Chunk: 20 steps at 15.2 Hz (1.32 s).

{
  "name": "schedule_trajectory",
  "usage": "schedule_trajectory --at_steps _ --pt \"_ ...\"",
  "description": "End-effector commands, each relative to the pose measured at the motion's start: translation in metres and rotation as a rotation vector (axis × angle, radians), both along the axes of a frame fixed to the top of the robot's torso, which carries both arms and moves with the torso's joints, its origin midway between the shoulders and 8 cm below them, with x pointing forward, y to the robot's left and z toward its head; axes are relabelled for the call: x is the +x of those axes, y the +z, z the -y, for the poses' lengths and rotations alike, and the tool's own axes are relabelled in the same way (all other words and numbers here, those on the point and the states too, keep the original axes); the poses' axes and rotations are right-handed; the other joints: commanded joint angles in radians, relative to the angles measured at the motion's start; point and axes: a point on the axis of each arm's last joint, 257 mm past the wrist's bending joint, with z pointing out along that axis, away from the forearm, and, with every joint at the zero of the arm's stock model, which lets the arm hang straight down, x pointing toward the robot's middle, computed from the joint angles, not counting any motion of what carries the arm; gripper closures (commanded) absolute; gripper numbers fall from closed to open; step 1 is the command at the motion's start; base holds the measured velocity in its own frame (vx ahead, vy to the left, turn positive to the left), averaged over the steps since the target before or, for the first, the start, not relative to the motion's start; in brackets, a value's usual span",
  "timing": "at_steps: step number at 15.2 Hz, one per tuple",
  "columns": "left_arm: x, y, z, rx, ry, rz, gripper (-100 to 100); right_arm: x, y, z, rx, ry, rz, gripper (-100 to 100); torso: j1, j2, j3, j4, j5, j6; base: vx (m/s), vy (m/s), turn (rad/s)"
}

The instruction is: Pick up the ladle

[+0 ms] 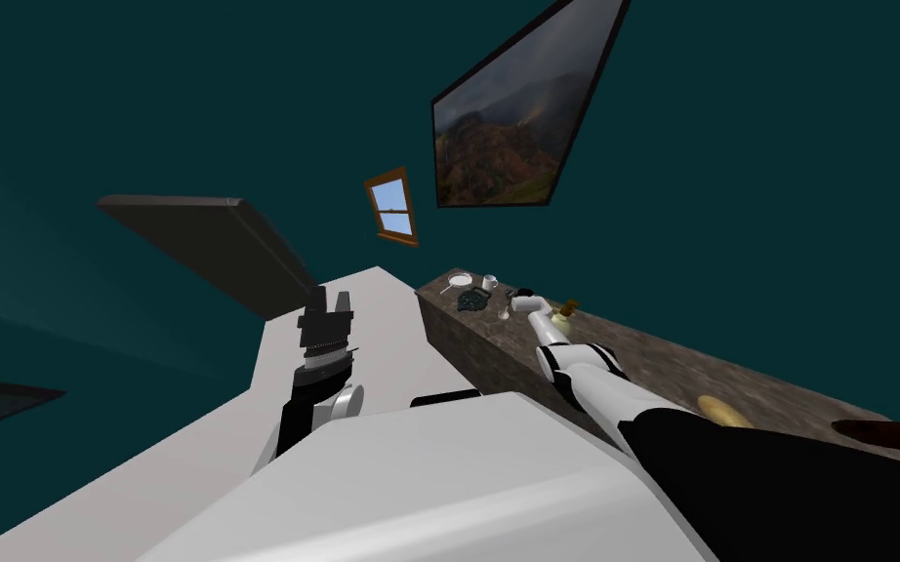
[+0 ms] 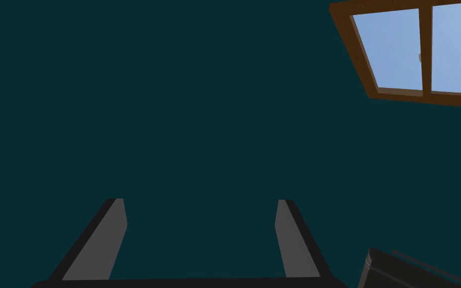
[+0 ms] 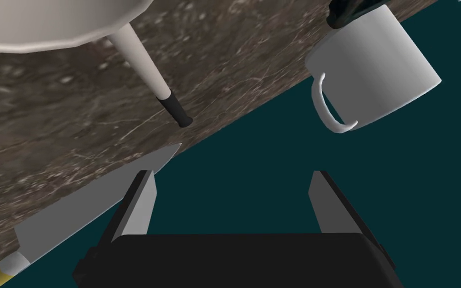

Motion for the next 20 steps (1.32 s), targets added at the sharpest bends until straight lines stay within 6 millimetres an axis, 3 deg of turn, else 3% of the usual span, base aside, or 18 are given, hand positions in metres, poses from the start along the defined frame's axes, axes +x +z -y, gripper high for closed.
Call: schedule_trajectory --at_steps 1,2,3,5,7,11,12,14,15,20 --pt "0.0 0.0 0.0 0.0 0.0 0.0 0 -0.003 -0.005 0.006 -0.001 -0.009 -0.05 -100 0.0 0.0 0.0 0.0 0.0 0.0 -0.018 -0.027 0.183" --pt "0.0 0.0 0.0 0.0 0.0 0.0 0 -0.007 -0.013 0.008 0.004 -0.015 -0.066 -100 0.0 0.0 0.0 0.0 0.0 0.0 -0.016 -0.026 0.07" --pt "0.0 0.0 0.0 0.0 0.0 0.0 0 -0.003 -0.002 0.012 -0.005 -0.013 -0.091 -100 0.0 0.0 0.0 0.0 0.0 0.001 -0.026 -0.032 0.139" --pt "0.0 0.0 0.0 0.0 0.0 0.0 0 -0.013 -0.018 0.016 0.007 -0.027 -0.13 -100 -0.001 0.001 0.0 0.0 0.0 0.0 -0.025 -0.031 0.122" --pt "0.0 0.0 0.0 0.0 0.0 0.0 0 -0.011 -0.01 0.019 0.004 -0.025 -0.162 -100 -0.001 0.0 0.0 0.0 0.0 0.001 -0.012 -0.017 0.051" --pt "0.0 0.0 0.0 0.0 0.0 0.0 0 -0.027 -0.028 0.025 0.023 -0.043 -0.251 -100 -0.001 0.0 0.0 0.0 0.0 0.0 -0.021 -0.034 0.129" --pt "0.0 0.0 0.0 0.0 0.0 0.0 0 -0.022 -0.017 0.027 0.021 -0.036 -0.264 -100 -0.001 0.001 0.0 0.0 0.0 0.001 -0.034 -0.052 0.187" --pt "0.0 0.0 0.0 0.0 0.0 0.0 0 -0.034 -0.032 0.028 0.036 -0.047 -0.307 -100 -0.002 0.001 0.001 0.0 -0.001 0.001 -0.029 -0.047 0.097" --pt "0.0 0.0 0.0 0.0 0.0 0.0 0 -0.035 -0.026 0.028 0.042 -0.042 -0.337 -100 -0.002 0.001 0.001 0.0 -0.001 0.001 -0.026 -0.037 0.097" --pt "0.0 0.0 0.0 0.0 0.0 0.0 0 -0.05 -0.037 0.029 0.067 -0.049 -0.407 -100 0.0 0.0 0.0 0.0 0.0 0.001 -0.018 -0.025 0.079"
